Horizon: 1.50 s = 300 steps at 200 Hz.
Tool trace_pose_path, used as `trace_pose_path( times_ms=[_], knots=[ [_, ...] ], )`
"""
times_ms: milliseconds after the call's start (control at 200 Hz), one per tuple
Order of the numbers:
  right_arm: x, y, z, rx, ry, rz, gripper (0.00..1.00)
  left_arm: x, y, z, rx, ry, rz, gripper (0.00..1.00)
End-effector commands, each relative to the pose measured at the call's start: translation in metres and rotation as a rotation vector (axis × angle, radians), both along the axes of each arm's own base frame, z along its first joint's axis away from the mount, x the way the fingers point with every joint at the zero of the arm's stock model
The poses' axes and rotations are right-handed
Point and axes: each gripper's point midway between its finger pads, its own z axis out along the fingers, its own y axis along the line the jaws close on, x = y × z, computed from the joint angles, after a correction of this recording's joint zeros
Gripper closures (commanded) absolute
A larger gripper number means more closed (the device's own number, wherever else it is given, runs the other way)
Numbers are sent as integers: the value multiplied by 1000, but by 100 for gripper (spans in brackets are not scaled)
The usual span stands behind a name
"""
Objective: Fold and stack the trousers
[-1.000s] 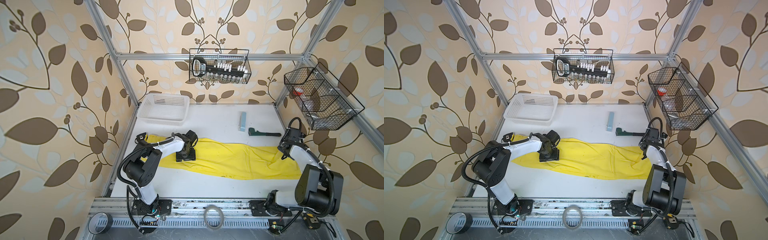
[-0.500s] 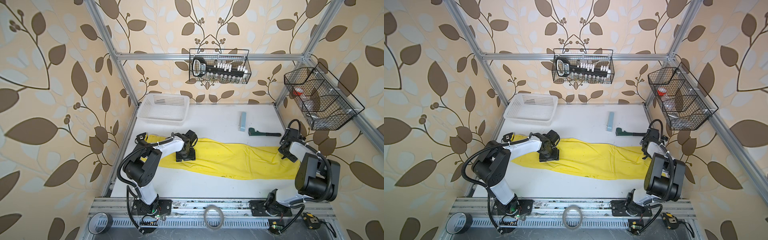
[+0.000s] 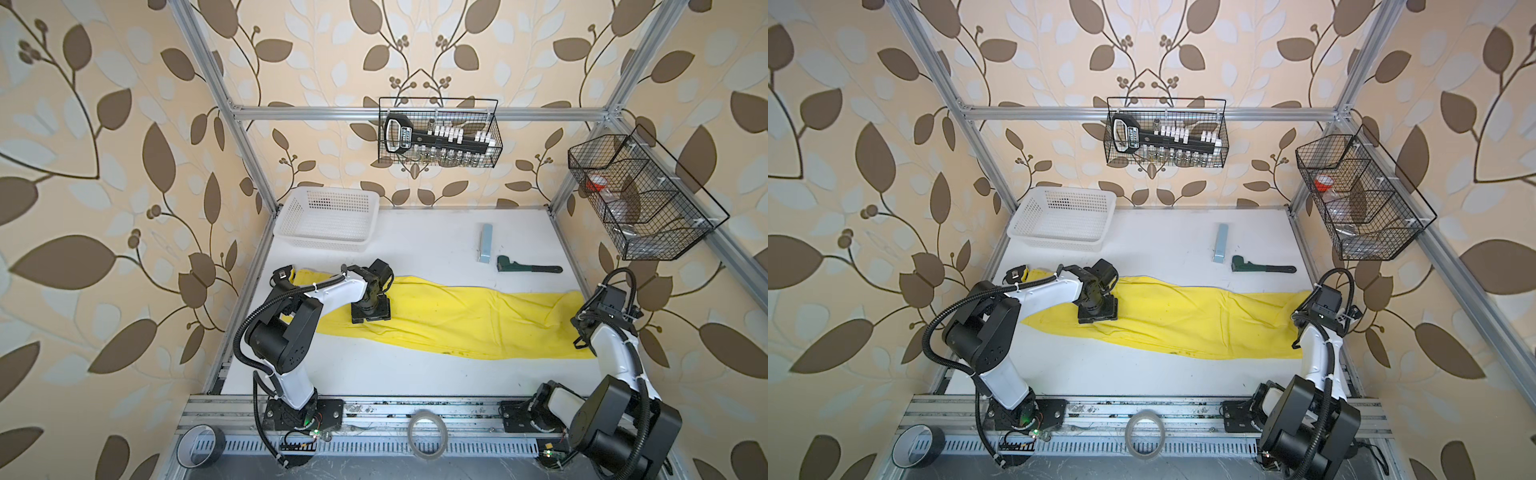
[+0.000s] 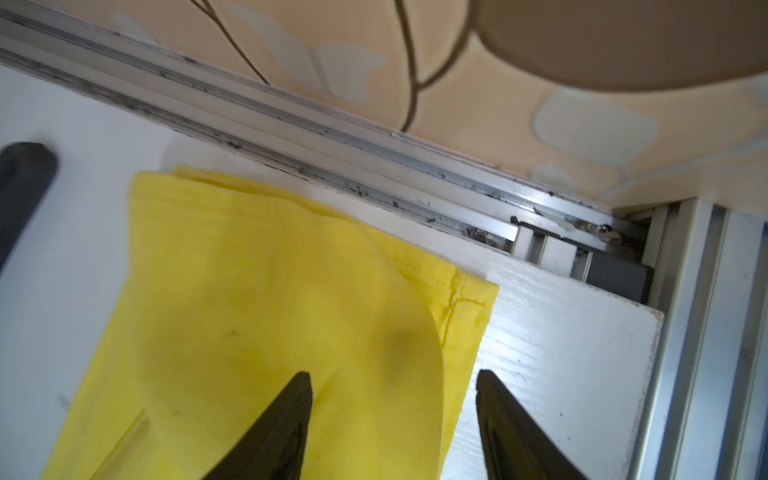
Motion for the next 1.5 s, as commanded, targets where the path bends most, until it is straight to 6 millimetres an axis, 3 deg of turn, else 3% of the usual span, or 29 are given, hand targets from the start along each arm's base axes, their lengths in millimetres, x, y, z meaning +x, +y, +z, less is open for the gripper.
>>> trace_pose_path(
  times_ms=[0,155,265,395,560,730,875,935,1020,1165,1235,1320,1379,1494],
  knots=[
    [3,7,-19,57,-3,17,37,-2,18,-9,52,-2,42,26],
    [8,6,-39,93,22,41,41,-9,41,-24,69,32,162,27],
    [10,6,-51,125,14,39,57,-11,55,-28,100,35,217,27],
    [17,-2,-32,58,-16,49,78,-13,71,-29,143,41,265,28],
    [18,-6,-3,-49,-5,55,84,-14,88,-27,201,34,314,29],
    [-8,-8,3,-104,1,-52,78,-18,105,-26,232,34,366,31],
    [-22,-2,-36,21,29,-98,59,-17,106,-23,236,27,366,31],
    [-24,3,-45,64,25,-101,56,-17,108,-22,237,22,368,31],
    [-25,1,-31,22,-1,-108,54,-16,110,-17,245,11,369,31],
    [-30,-9,16,-100,-47,-146,40,-10,113,-9,258,-20,371,30],
    [-22,-12,33,-140,-72,-125,36,-5,108,-5,233,-26,359,29],
    [-3,-11,37,-146,-75,-37,36,1,98,4,177,-44,340,27],
    [17,-8,32,-135,-63,63,35,6,92,13,142,-65,326,20],
    [31,-5,6,-79,45,181,29,14,85,34,95,-112,287,9]
  ],
)
